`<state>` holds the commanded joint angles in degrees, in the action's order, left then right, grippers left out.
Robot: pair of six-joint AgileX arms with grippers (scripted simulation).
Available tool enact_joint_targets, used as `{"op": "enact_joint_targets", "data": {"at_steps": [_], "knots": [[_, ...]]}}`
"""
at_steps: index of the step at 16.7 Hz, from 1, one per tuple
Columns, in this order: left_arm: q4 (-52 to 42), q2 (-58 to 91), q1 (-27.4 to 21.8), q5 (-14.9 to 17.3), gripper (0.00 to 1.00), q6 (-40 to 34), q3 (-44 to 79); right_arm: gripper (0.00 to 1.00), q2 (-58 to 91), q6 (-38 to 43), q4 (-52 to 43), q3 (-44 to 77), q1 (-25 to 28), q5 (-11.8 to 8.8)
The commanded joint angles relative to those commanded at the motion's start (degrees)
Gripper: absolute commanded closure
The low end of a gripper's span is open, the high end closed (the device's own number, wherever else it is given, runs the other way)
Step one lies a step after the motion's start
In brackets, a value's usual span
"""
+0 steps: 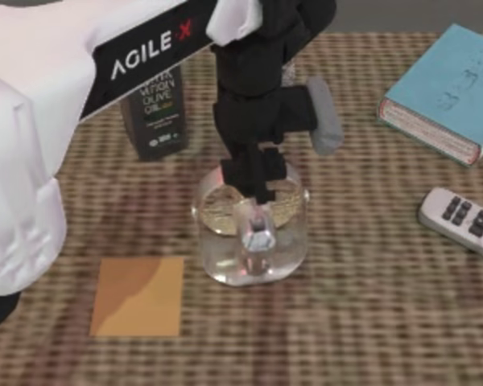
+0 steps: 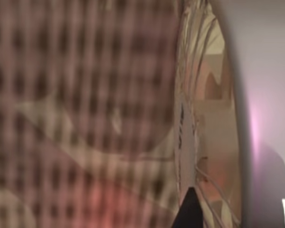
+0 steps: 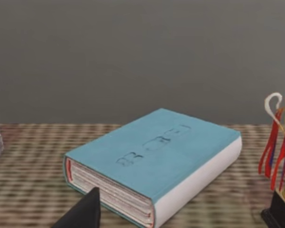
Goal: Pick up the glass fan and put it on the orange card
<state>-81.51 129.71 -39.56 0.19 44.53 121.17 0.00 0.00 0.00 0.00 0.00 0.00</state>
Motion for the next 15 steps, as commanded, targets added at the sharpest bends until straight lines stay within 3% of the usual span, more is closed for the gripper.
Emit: {"op": "enact_joint_targets", "data": {"at_steps": [2, 11, 15], "knots": [[0.0, 0.0, 0.0, 0.0, 1.0, 0.0, 0.0, 0.0, 0.0, 0.0, 0.0, 0.0, 0.0, 0.0], [-0.19, 0.08, 0.08, -0.02, 1.0, 0.08, 0.19, 0.0, 0.0, 0.0, 0.0, 0.0, 0.0, 0.0], [-5.42, 1.73, 0.62, -0.02, 1.0, -0.1, 6.76, 0.0, 0.0, 0.0, 0.0, 0.0, 0.0, 0.0]]}}
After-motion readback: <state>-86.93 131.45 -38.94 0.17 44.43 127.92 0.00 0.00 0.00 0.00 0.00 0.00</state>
